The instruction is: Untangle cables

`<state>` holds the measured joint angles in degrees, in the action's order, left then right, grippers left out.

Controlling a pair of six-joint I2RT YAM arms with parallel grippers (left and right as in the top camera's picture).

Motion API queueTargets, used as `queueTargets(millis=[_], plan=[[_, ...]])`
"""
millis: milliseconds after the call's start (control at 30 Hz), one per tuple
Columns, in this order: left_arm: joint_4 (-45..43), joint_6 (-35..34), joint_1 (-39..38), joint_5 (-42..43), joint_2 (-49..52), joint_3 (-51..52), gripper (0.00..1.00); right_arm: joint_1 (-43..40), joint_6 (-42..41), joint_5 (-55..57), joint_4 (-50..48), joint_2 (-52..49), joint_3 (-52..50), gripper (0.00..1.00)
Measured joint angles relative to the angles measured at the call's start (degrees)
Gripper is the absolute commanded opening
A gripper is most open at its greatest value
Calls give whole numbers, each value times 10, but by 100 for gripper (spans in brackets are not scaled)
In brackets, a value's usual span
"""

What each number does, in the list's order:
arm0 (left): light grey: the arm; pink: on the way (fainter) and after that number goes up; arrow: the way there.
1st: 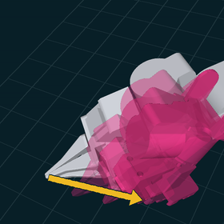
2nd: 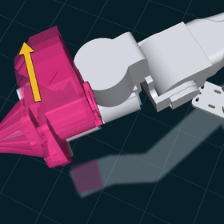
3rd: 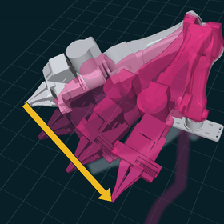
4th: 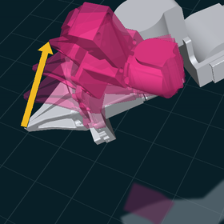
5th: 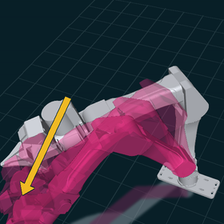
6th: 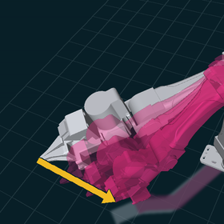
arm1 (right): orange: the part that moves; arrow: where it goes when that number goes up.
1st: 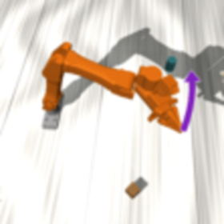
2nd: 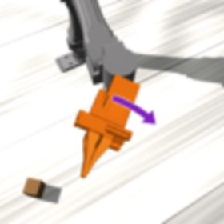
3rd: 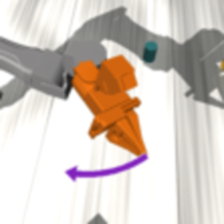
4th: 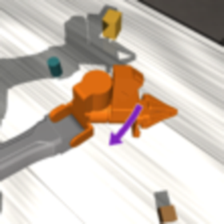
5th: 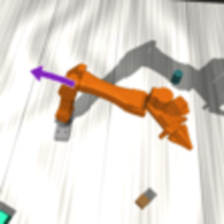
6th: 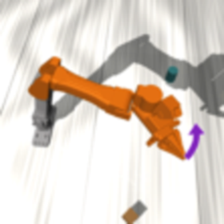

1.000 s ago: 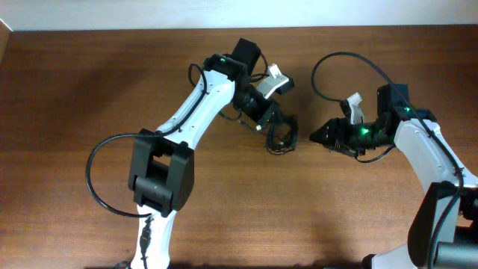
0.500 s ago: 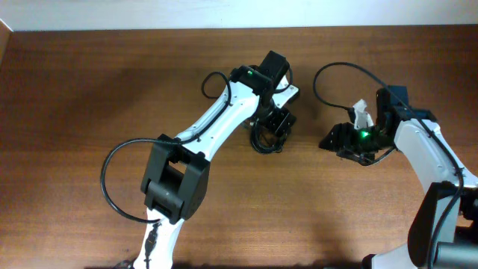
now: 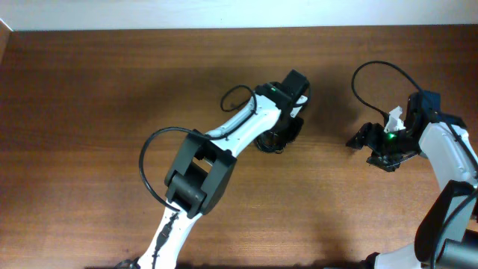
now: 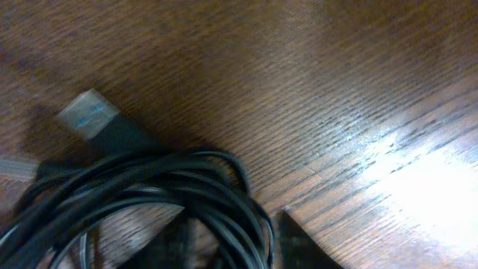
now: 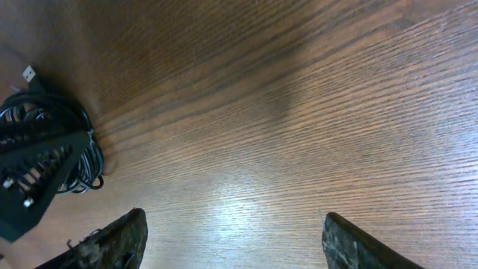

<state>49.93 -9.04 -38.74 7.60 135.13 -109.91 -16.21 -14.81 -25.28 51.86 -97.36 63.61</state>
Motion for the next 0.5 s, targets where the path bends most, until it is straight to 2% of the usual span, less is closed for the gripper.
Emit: queueTargets(millis=[33,167,233,300,333,400,500], plan=[[-1,-5,-5,-8,1,0,0,0,0,0,0,0,0,75],[6,-7,-15,-18,2,-9,0,0,-1,0,0,0,0,71],[50,-7,-15,-19,2,-28,0,0,0,0,9,0,0,69],[95,-7,-12,-19,2,-73,0,0,5,0,14,0,0,61],[112,-2,-8,-13,2,-95,0,0,14,-7,15,0,0,61],[144,24,9,38,-7,-132,0,0,61,-73,16,0,0,61],[187,68,67,211,-28,-158,0,0,160,-238,21,0,0,51]])
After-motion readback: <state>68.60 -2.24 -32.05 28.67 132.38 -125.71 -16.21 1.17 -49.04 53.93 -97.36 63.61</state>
